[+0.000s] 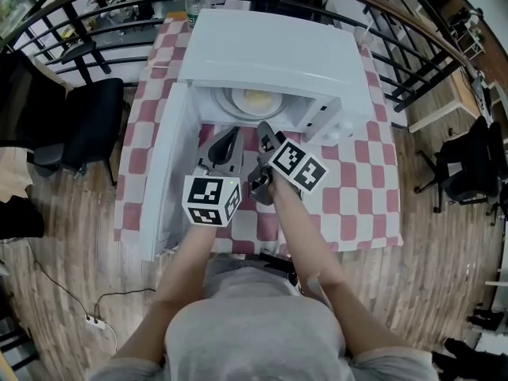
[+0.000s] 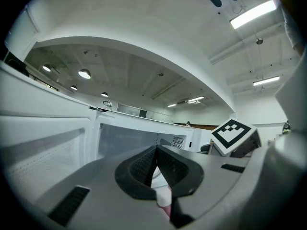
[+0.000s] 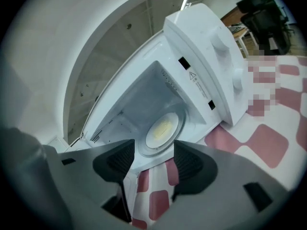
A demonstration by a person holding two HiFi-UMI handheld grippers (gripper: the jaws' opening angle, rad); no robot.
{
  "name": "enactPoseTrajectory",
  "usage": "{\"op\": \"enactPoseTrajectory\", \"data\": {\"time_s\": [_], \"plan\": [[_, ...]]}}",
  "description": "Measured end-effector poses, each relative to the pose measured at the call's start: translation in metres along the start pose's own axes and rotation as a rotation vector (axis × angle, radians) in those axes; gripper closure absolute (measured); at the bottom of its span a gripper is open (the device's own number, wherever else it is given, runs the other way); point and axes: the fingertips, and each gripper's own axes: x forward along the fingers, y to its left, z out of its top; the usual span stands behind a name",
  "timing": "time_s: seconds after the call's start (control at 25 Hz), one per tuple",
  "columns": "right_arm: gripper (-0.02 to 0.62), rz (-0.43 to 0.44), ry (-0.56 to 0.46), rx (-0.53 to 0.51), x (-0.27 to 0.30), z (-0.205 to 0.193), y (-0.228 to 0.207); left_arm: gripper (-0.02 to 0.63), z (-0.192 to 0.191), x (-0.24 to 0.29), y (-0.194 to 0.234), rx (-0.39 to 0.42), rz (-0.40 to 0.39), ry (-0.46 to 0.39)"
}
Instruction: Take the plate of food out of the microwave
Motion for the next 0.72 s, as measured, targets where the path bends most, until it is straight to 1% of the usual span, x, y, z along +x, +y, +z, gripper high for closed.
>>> {"op": "enactPoseTrajectory", "data": {"time_s": [0.2,0.36,0.72], "plan": [[0.331,-0.023,-0.002,0.132,0.019,-0.001,-0.015,0.603,-0.005,0.006,0.003,0.006,0.001,0.019],[0.303,-0.066,0.016,0.249,0.035,-0.004,-0.029,0.603,-0.008,0.009,0.006,0.012,0.007,0.033],[0.267,-0.142,0.031,0.453,0.066,-0.018,-0.054,0.603,-0.012,0.014,0.015,0.009,0.01,0.051]]}}
